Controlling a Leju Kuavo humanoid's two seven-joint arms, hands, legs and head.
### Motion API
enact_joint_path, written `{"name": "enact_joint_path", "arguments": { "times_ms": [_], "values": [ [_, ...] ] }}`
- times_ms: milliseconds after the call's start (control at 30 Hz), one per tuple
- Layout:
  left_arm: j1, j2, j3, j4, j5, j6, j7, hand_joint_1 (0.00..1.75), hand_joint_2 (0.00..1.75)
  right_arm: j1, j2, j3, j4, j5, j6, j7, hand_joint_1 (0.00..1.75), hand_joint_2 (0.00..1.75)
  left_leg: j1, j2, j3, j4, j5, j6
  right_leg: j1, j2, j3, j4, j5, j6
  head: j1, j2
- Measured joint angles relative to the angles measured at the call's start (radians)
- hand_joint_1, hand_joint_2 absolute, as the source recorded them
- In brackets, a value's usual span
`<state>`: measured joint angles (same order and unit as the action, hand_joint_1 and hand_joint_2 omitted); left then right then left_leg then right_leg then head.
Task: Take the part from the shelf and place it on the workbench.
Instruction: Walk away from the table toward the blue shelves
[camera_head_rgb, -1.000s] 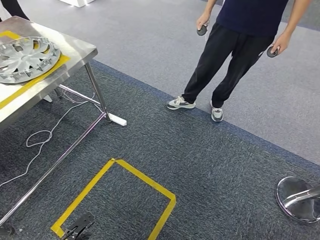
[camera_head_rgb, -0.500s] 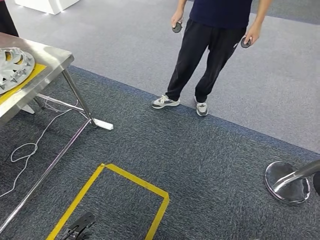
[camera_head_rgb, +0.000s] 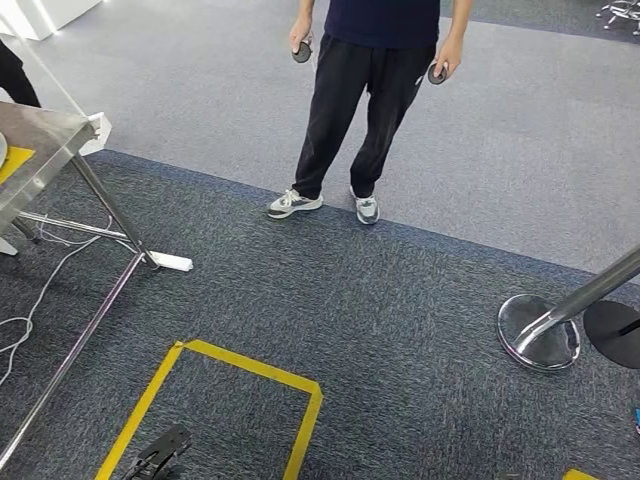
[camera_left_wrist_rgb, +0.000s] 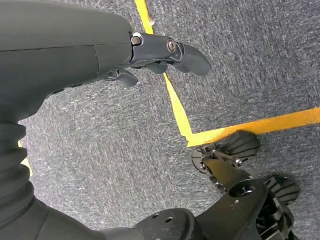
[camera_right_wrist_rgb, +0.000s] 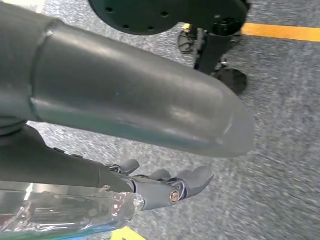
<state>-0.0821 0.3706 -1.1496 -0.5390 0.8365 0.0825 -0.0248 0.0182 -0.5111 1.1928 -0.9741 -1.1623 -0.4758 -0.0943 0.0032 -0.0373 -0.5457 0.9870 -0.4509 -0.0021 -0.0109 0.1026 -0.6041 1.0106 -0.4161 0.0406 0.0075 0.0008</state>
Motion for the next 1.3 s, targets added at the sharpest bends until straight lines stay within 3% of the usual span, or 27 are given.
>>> {"name": "enact_joint_path", "arguments": {
  "times_ms": [67,133,167,200,233,267,333,400,433,500,567,667,700,733,767,800,867,933,1000,1033,1100,1133,1200,1233,1267,1300],
  "values": [
    [-0.001,0.000,0.001,0.000,0.000,-0.001,0.000,0.00,1.75,0.002,0.001,-0.002,0.002,0.002,0.001,0.001,0.00,0.00,0.002,0.017,0.002,-0.005,0.004,0.011,0.002,-0.031,-0.023,0.041,-0.026,0.009,0.004,0.000],
    [0.000,0.001,0.001,0.001,-0.001,-0.003,0.000,0.00,1.75,-0.001,0.003,-0.005,0.003,0.005,0.002,0.002,0.00,0.00,0.001,0.035,0.002,-0.006,0.004,0.018,0.003,-0.077,-0.080,0.164,-0.088,0.016,0.008,0.000],
    [0.001,0.000,0.001,0.001,-0.001,-0.004,0.000,0.00,1.75,-0.002,0.004,-0.007,0.003,0.006,0.002,0.002,0.00,0.00,0.000,0.044,0.002,-0.006,0.003,0.020,0.003,-0.088,-0.112,0.234,-0.117,0.019,0.007,0.000],
    [0.002,0.000,0.001,0.002,-0.002,-0.004,0.000,0.00,1.75,-0.001,0.006,-0.009,0.004,0.007,0.002,0.003,0.00,0.00,-0.001,0.054,0.003,-0.005,0.002,0.021,0.002,-0.093,-0.134,0.282,-0.132,0.020,0.007,0.000],
    [0.002,0.000,0.001,0.002,-0.002,-0.004,0.000,0.00,1.75,0.000,0.007,-0.010,0.005,0.007,0.002,0.004,0.00,0.00,-0.002,0.063,0.004,-0.005,0.001,0.021,0.002,-0.096,-0.138,0.293,-0.127,0.020,0.008,0.000],
    [0.001,-0.001,0.001,0.002,-0.002,-0.005,0.000,0.00,1.75,0.001,0.008,-0.012,0.005,0.008,0.002,0.005,0.00,0.00,-0.002,0.071,0.006,-0.005,0.000,0.020,0.002,-0.098,-0.119,0.260,-0.104,0.020,0.007,0.000],
    [0.001,-0.001,0.001,0.002,-0.002,-0.005,0.000,0.00,1.75,0.001,0.009,-0.016,0.006,0.010,0.002,0.005,0.00,0.00,-0.004,0.086,0.012,-0.005,-0.004,0.015,0.003,-0.123,-0.042,0.118,-0.044,0.018,0.008,0.000],
    [0.000,0.000,0.001,0.002,-0.002,-0.005,0.000,0.00,1.75,-0.003,0.010,-0.020,0.007,0.013,0.002,0.005,0.00,0.00,-0.009,0.099,0.015,-0.002,-0.009,0.007,0.007,-0.145,0.013,0.021,-0.019,0.008,0.007,0.000],
    [-0.001,0.001,0.001,0.003,-0.002,-0.005,0.000,0.00,1.75,-0.003,0.011,-0.021,0.007,0.014,0.002,0.005,0.00,0.00,-0.012,0.104,0.016,-0.001,-0.010,0.003,0.009,-0.147,0.019,0.008,-0.020,0.003,0.006,0.000],
    [-0.002,0.001,0.001,0.003,-0.002,-0.005,0.000,0.00,1.75,-0.001,0.012,-0.022,0.008,0.015,0.002,0.005,0.00,0.00,-0.011,0.113,0.017,-0.001,-0.012,-0.005,0.009,-0.129,0.017,0.007,-0.016,-0.011,0.006,0.000],
    [-0.004,0.001,0.001,0.003,-0.003,-0.005,0.000,0.00,1.75,-0.001,0.012,-0.022,0.009,0.015,0.002,0.005,0.00,0.00,-0.008,0.090,0.004,0.030,-0.038,-0.014,0.007,-0.114,0.016,0.003,-0.011,-0.023,0.004,0.000],
    [-0.002,0.000,0.001,0.003,-0.003,-0.006,0.001,0.00,1.75,-0.004,0.012,-0.024,0.010,0.015,0.002,0.005,0.00,0.00,-0.006,0.048,-0.082,0.213,-0.131,-0.021,0.006,-0.090,0.013,0.000,-0.007,-0.033,0.002,0.000],
    [0.000,-0.001,0.000,0.003,-0.003,-0.006,0.001,0.00,1.75,-0.003,0.012,-0.024,0.011,0.015,0.002,0.005,0.00,0.00,-0.006,0.045,-0.111,0.269,-0.148,-0.021,0.006,-0.081,0.012,0.000,-0.007,-0.034,0.002,0.000],
    [0.001,-0.001,0.000,0.004,-0.003,-0.006,0.001,0.00,1.75,-0.002,0.013,-0.023,0.011,0.015,0.002,0.005,0.00,0.00,-0.006,0.044,-0.127,0.295,-0.146,-0.021,0.006,-0.071,0.012,0.000,-0.007,-0.034,0.002,0.000],
    [0.002,-0.002,0.000,0.004,-0.003,-0.006,0.001,0.00,1.75,-0.001,0.013,-0.023,0.012,0.015,0.002,0.005,0.00,0.00,-0.005,0.043,-0.123,0.279,-0.123,-0.020,0.005,-0.061,0.012,0.000,-0.006,-0.033,0.002,0.000],
    [0.002,-0.002,0.000,0.004,-0.003,-0.006,0.001,0.00,1.75,-0.001,0.013,-0.023,0.012,0.015,0.002,0.005,0.00,0.00,-0.004,0.039,-0.101,0.227,-0.085,-0.019,0.004,-0.051,0.013,0.000,-0.006,-0.032,0.002,0.000],
    [0.001,-0.001,0.000,0.004,-0.003,-0.006,0.001,0.00,1.75,-0.003,0.013,-0.023,0.012,0.015,0.002,0.005,0.00,0.00,0.002,0.009,-0.037,0.088,-0.018,-0.018,0.004,-0.032,0.011,0.004,-0.004,-0.025,0.002,0.000],
    [-0.001,-0.002,0.001,0.004,-0.003,-0.006,0.002,0.00,1.75,-0.004,0.014,-0.024,0.013,0.017,0.002,0.005,0.00,0.00,0.005,-0.017,-0.005,0.014,0.000,-0.015,0.004,-0.014,0.002,0.007,-0.001,-0.015,0.002,0.000],
    [-0.002,-0.002,0.001,0.005,-0.003,-0.006,0.002,0.00,1.75,0.000,0.014,-0.025,0.014,0.018,0.002,0.006,0.00,0.00,0.003,-0.009,-0.004,0.006,-0.002,-0.005,0.001,0.001,-0.007,0.004,0.005,-0.003,0.002,0.000],
    [-0.002,-0.003,0.001,0.005,-0.003,-0.006,0.002,0.00,1.75,0.003,0.014,-0.025,0.014,0.019,0.002,0.006,0.00,0.00,0.003,-0.001,-0.004,0.004,0.000,0.001,0.001,-0.003,-0.012,0.008,0.002,0.002,0.003,0.000],
    [-0.003,-0.003,0.003,0.005,-0.003,-0.006,0.002,0.00,1.75,0.004,0.014,-0.025,0.014,0.021,0.002,0.009,0.00,0.00,0.004,0.018,-0.002,-0.001,0.004,0.012,0.003,-0.040,-0.044,0.068,-0.034,0.010,0.008,0.000],
    [-0.002,-0.002,0.005,0.005,-0.003,-0.007,0.002,0.00,1.75,0.004,0.014,-0.027,0.014,0.023,0.002,0.010,0.00,0.00,0.003,0.027,-0.001,-0.001,0.004,0.015,0.004,-0.066,-0.071,0.130,-0.066,0.013,0.010,0.000],
    [0.001,-0.003,0.006,0.006,-0.003,-0.008,0.002,0.00,1.75,0.003,0.014,-0.029,0.014,0.026,0.002,0.014,0.00,0.00,-0.001,0.046,-0.001,-0.001,0.003,0.020,0.004,-0.090,-0.132,0.262,-0.122,0.017,0.011,0.000],
    [0.002,-0.003,0.006,0.007,-0.003,-0.009,0.002,0.00,1.75,0.005,0.015,-0.029,0.014,0.029,0.002,0.015,0.00,0.00,-0.002,0.055,-0.001,-0.001,0.002,0.021,0.004,-0.094,-0.145,0.293,-0.128,0.018,0.011,0.000],
    [0.002,-0.004,0.007,0.007,-0.003,-0.009,0.002,0.00,1.75,0.007,0.015,-0.030,0.014,0.031,0.002,0.015,0.00,0.00,-0.002,0.064,0.000,0.000,0.001,0.021,0.004,-0.096,-0.138,0.285,-0.115,0.018,0.011,0.000],
    [0.002,-0.005,0.007,0.007,-0.003,-0.010,0.002,0.00,1.75,0.009,0.015,-0.031,0.014,0.033,0.002,0.016,0.00,0.00,-0.002,0.072,0.002,0.000,-0.001,0.020,0.003,-0.100,-0.111,0.235,-0.087,0.017,0.011,0.000]
  ]
}}
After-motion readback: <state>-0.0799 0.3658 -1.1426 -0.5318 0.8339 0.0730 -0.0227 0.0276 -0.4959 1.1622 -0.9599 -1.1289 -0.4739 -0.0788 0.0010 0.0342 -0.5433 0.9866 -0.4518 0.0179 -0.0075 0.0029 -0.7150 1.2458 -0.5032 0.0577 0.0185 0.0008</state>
